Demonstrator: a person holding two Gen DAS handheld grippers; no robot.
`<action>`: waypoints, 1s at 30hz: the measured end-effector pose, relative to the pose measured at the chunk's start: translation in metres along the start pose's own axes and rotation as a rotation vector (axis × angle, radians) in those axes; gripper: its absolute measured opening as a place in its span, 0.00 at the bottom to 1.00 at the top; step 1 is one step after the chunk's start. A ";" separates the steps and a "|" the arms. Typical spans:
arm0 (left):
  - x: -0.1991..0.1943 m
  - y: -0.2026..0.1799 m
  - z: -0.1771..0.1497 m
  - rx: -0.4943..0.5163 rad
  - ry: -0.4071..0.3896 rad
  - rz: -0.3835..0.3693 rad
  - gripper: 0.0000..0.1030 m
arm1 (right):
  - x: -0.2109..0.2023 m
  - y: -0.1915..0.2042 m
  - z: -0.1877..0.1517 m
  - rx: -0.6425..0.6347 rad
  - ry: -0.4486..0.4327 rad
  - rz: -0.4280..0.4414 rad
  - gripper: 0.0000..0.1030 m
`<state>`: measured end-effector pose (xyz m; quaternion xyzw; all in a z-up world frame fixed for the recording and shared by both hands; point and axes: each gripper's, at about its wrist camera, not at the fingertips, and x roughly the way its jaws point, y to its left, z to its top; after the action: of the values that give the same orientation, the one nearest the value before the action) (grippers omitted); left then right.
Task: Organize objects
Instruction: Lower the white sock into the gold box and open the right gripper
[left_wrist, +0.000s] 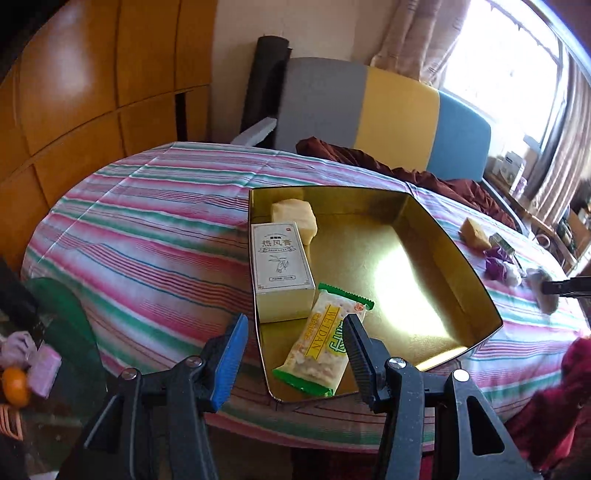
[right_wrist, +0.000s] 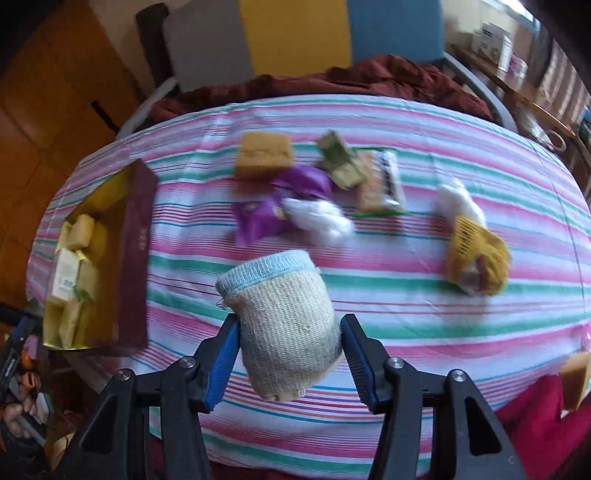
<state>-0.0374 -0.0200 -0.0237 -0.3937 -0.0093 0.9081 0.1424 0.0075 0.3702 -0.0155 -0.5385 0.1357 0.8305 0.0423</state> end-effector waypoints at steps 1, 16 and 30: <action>-0.002 0.001 -0.001 -0.015 0.000 -0.004 0.54 | 0.001 0.025 0.004 -0.044 -0.007 0.031 0.54; 0.001 0.004 -0.010 -0.054 0.015 0.038 0.56 | 0.101 0.269 0.039 -0.238 0.109 0.269 0.54; 0.004 0.020 -0.011 -0.134 0.014 0.024 0.66 | 0.151 0.291 0.053 -0.065 0.187 0.391 0.65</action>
<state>-0.0376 -0.0390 -0.0366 -0.4086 -0.0644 0.9044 0.1050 -0.1656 0.0938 -0.0798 -0.5777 0.2140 0.7734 -0.1496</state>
